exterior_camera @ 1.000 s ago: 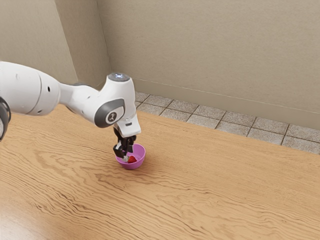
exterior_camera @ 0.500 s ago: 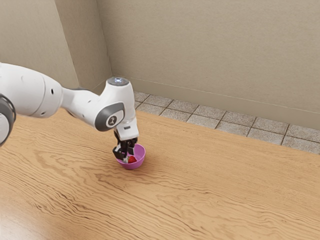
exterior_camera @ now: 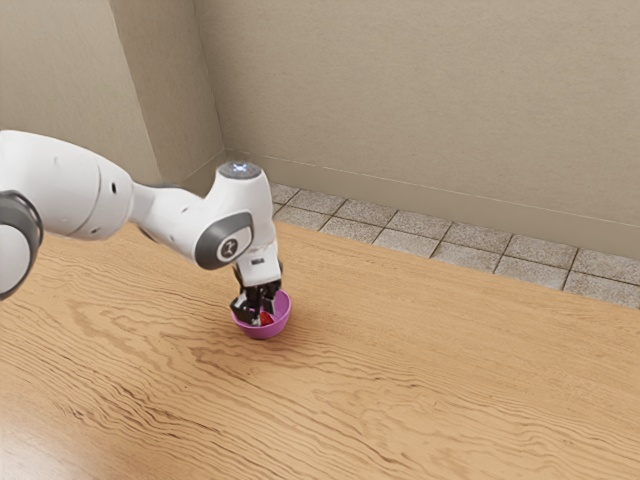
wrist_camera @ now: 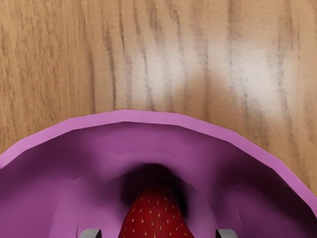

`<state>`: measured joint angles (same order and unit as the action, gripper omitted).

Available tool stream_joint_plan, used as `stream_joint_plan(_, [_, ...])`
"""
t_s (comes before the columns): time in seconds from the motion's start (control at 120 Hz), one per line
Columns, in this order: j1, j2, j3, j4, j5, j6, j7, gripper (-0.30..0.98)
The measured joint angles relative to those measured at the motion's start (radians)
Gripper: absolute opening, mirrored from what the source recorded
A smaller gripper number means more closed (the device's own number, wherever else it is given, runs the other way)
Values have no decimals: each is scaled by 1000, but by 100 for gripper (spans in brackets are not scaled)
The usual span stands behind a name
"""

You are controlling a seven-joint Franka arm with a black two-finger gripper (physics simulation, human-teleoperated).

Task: Take strawberry from the bowl

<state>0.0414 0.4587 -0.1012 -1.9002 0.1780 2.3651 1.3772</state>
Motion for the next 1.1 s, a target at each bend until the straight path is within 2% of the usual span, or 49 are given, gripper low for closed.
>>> stream_joint_plan(0.358, [5,22,0,2,0,29,12,23])
stream_joint_plan(0.742, [5,24,1,8,3,48,14,9])
stream_joint_plan(0.942, [-2,-51,-2,1,1,46,11,6])
stream_joint_plan(1.017, [-21,-93,-76,6,0,35,4,5])
stream_joint_plan(1.1, [-42,-79,-168,28,1,27,-9,5])
